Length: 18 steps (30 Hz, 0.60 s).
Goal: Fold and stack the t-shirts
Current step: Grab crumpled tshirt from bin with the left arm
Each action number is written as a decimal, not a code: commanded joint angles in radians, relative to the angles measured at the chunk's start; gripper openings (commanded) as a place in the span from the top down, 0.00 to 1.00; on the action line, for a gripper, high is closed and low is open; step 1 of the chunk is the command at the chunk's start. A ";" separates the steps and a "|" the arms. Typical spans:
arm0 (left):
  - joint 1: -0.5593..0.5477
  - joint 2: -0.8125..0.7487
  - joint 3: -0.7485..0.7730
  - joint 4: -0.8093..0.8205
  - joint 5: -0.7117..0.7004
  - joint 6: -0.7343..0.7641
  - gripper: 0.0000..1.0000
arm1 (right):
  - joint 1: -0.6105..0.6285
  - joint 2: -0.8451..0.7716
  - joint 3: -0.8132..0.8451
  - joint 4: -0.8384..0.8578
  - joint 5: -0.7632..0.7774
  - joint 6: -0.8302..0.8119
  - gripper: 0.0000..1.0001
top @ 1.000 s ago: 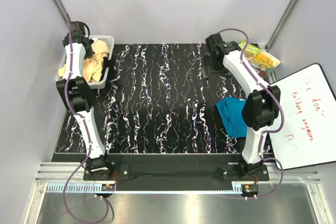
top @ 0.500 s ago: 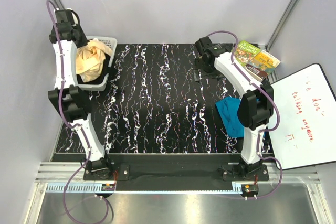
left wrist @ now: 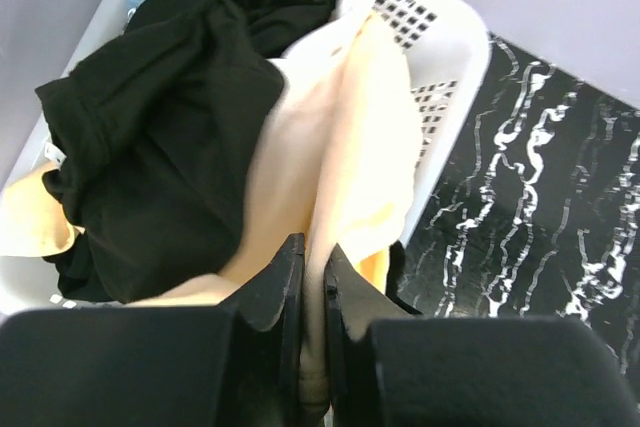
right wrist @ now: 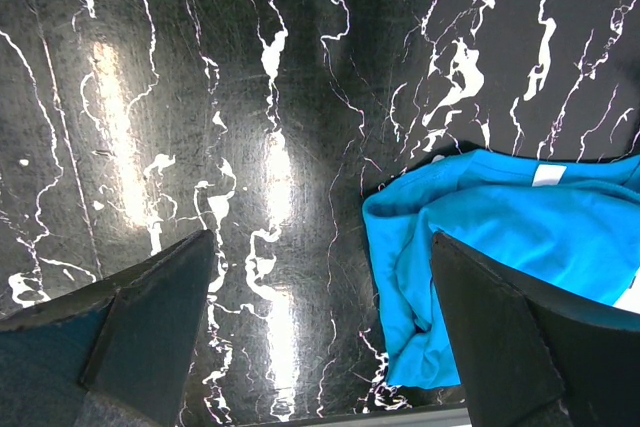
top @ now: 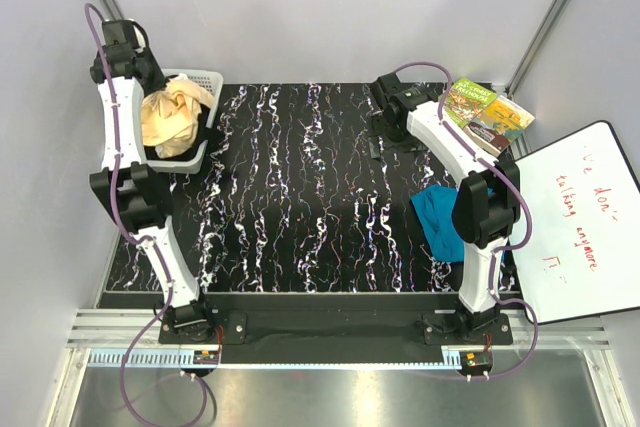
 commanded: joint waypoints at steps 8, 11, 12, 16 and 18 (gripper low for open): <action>0.008 -0.266 0.078 0.178 0.149 0.019 1.00 | 0.025 -0.066 -0.051 0.024 0.007 -0.002 0.04; 0.008 -0.277 0.061 0.221 0.190 0.019 1.00 | 0.028 -0.066 -0.050 0.023 0.006 -0.013 0.04; 0.009 -0.278 0.061 0.226 0.207 0.020 1.00 | 0.030 -0.066 -0.047 0.023 0.006 -0.015 0.04; -0.002 -0.283 0.059 0.250 0.311 -0.001 1.00 | 0.034 -0.060 -0.036 0.020 0.004 -0.015 0.04; -0.012 -0.295 0.061 0.266 0.333 -0.001 1.00 | 0.037 -0.058 -0.033 0.020 0.004 -0.007 0.04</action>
